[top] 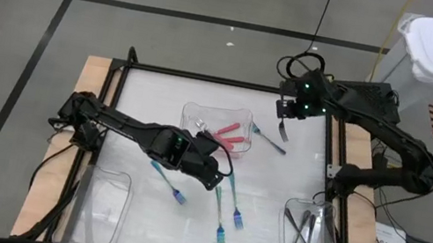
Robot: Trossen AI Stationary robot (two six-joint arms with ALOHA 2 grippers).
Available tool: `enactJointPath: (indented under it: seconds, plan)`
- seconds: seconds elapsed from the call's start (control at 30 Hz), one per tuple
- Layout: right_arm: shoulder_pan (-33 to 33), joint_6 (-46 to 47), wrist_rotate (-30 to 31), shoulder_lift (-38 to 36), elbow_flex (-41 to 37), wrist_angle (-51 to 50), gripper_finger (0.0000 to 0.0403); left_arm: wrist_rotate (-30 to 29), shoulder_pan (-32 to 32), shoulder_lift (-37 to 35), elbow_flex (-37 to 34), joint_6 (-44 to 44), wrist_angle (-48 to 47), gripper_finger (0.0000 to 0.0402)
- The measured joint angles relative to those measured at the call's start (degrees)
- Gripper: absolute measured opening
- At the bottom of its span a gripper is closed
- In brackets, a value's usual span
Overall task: Sort silverware by color (type)
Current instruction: Put the black fork into the right transparent bin
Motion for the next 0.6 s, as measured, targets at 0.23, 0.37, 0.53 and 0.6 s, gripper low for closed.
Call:
enactJointPath:
  seconds: [0.23, 0.37, 0.53, 0.6]
  plan:
    - [4.38, 8.25, -1.44, -5.42, 0.02, 6.58, 0.0006, -0.9, 0.0, 0.0, 0.0, -2.69, 3.41, 0.0248]
    - [7.41, 12.09, -1.43, -6.66, 0.02, 6.88, 0.0006, -1.01, 0.0, 0.0, 0.0, -2.7, 7.7, 0.0248]
    - [12.56, 16.08, -1.41, -7.65, 0.02, 9.66, 0.0006, -2.44, -0.37, 0.0, 0.0, -2.72, 11.79, 0.0248]
    - [14.33, 17.72, -1.38, -7.96, 0.02, 12.13, 0.0006, -3.69, -0.6, 0.0, 0.0, -2.74, 12.68, 0.0248]
